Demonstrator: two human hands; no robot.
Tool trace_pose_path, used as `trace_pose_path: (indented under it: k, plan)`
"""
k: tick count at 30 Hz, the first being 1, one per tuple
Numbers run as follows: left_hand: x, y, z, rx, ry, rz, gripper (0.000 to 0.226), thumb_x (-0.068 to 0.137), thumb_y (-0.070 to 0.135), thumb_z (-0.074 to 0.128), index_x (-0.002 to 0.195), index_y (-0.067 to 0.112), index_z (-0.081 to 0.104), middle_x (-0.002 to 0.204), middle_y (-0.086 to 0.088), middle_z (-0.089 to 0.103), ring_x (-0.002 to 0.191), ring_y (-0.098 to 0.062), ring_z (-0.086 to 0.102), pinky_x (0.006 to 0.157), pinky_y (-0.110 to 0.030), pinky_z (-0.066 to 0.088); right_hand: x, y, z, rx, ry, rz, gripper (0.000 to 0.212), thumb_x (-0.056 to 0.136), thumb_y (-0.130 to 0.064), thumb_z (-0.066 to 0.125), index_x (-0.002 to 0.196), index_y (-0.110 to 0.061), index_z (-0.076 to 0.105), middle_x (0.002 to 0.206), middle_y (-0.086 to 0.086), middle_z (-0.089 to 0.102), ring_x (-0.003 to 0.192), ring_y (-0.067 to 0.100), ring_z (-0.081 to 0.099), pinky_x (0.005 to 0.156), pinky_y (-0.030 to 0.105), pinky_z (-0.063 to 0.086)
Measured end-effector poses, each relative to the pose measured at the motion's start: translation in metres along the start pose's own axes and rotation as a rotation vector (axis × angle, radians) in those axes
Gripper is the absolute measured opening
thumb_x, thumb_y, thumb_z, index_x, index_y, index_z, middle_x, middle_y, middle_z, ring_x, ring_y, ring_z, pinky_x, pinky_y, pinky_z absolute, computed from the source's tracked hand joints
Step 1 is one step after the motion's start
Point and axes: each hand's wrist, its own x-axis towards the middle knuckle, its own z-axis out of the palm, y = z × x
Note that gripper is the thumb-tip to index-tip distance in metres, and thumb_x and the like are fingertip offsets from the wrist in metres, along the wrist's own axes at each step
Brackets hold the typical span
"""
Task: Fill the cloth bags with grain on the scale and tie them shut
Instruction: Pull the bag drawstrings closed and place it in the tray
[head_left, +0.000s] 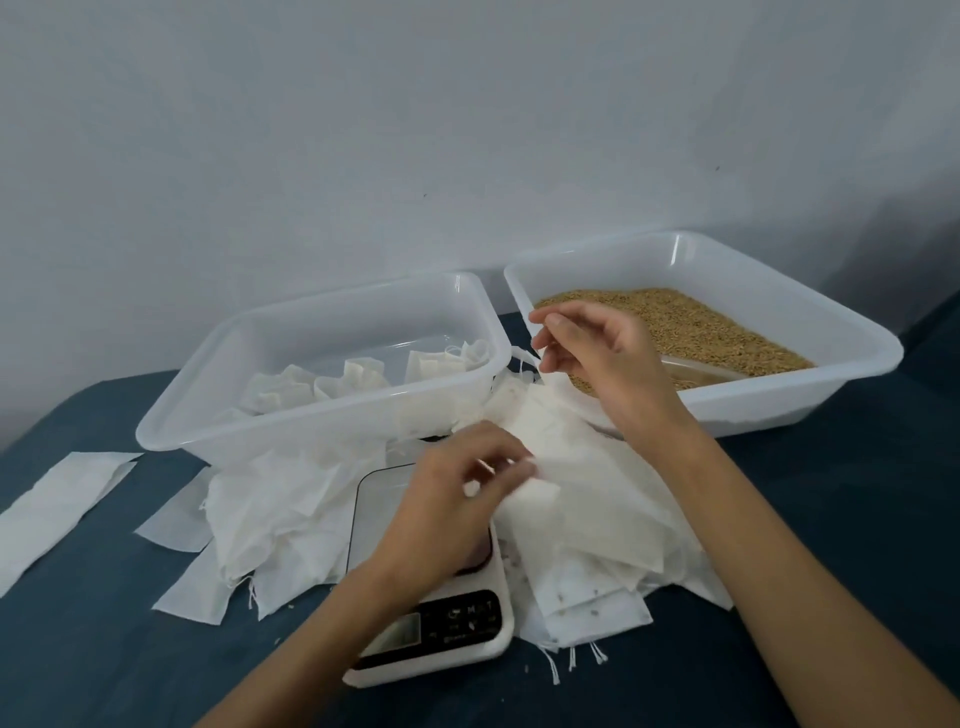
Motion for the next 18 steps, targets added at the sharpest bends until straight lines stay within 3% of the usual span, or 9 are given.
trace_pose_path:
  k: [4, 6, 8, 11, 14, 16, 18]
  plan:
    - [0.005, -0.019, -0.025, -0.407, 0.272, -0.249, 0.02, 0.093, 0.022, 0.069, 0.085, 0.004, 0.069, 0.073, -0.007, 0.063, 0.062, -0.018, 0.056, 0.065, -0.026, 0.051, -0.006, -0.003, 0.01, -0.011, -0.063, -0.061, 0.028, 0.1, -0.026, 0.057, 0.109, -0.003, 0.072, 0.092, 0.005, 0.072, 0.083, 0.019, 0.067, 0.086, 0.038, 0.056]
    - [0.005, -0.025, -0.03, -0.583, 0.345, -0.326, 0.024, 0.091, 0.028, 0.068, 0.083, 0.006, 0.069, 0.075, -0.012, 0.063, 0.063, -0.02, 0.059, 0.067, -0.027, 0.054, -0.011, 0.002, 0.017, -0.058, -0.218, -0.035, 0.039, 0.095, -0.042, 0.058, 0.114, -0.011, 0.073, 0.107, -0.001, 0.075, 0.101, 0.012, 0.069, 0.094, 0.028, 0.054]
    - [0.005, -0.03, -0.033, -0.68, 0.371, -0.35, 0.02, 0.09, 0.028, 0.069, 0.079, 0.012, 0.072, 0.078, -0.013, 0.066, 0.069, -0.021, 0.064, 0.07, -0.026, 0.057, -0.015, 0.012, 0.025, -0.179, -0.36, 0.044, 0.046, 0.088, -0.055, 0.064, 0.121, -0.023, 0.07, 0.121, -0.01, 0.071, 0.116, 0.006, 0.064, 0.103, 0.028, 0.05]
    - [0.001, -0.035, -0.037, -0.702, 0.337, -0.322, 0.016, 0.091, 0.026, 0.071, 0.078, 0.017, 0.074, 0.084, -0.012, 0.069, 0.077, -0.023, 0.069, 0.076, -0.027, 0.059, -0.017, 0.025, 0.034, -0.209, -0.433, 0.12, 0.039, 0.089, -0.037, 0.074, 0.124, -0.022, 0.066, 0.117, -0.008, 0.072, 0.108, 0.009, 0.068, 0.093, 0.027, 0.054]
    - [-0.002, -0.037, -0.039, -0.641, 0.366, -0.301, 0.019, 0.087, 0.025, 0.078, 0.074, 0.016, 0.067, 0.078, -0.009, 0.067, 0.072, -0.021, 0.066, 0.074, -0.026, 0.057, -0.022, 0.034, 0.043, -0.297, -0.29, 0.046, 0.039, 0.091, -0.026, 0.074, 0.128, -0.024, 0.062, 0.119, -0.01, 0.067, 0.107, 0.009, 0.066, 0.09, 0.026, 0.054]
    - [-0.003, -0.039, -0.04, -0.56, 0.448, -0.297, 0.026, 0.088, 0.02, 0.08, 0.072, 0.014, 0.061, 0.071, -0.007, 0.063, 0.065, -0.019, 0.061, 0.07, -0.024, 0.055, -0.027, 0.036, 0.05, -0.478, -0.076, -0.147, 0.04, 0.091, -0.026, 0.074, 0.127, -0.026, 0.058, 0.12, -0.011, 0.057, 0.107, 0.004, 0.06, 0.091, 0.018, 0.05]
    - [-0.004, -0.042, -0.042, -0.455, 0.505, -0.284, 0.027, 0.092, 0.014, 0.078, 0.073, 0.012, 0.058, 0.068, -0.004, 0.061, 0.064, -0.019, 0.058, 0.07, -0.024, 0.053, -0.033, 0.035, 0.057, -0.538, 0.107, -0.373, 0.024, 0.092, -0.022, 0.072, 0.111, -0.024, 0.057, 0.107, -0.01, 0.056, 0.094, 0.01, 0.057, 0.083, 0.018, 0.048]
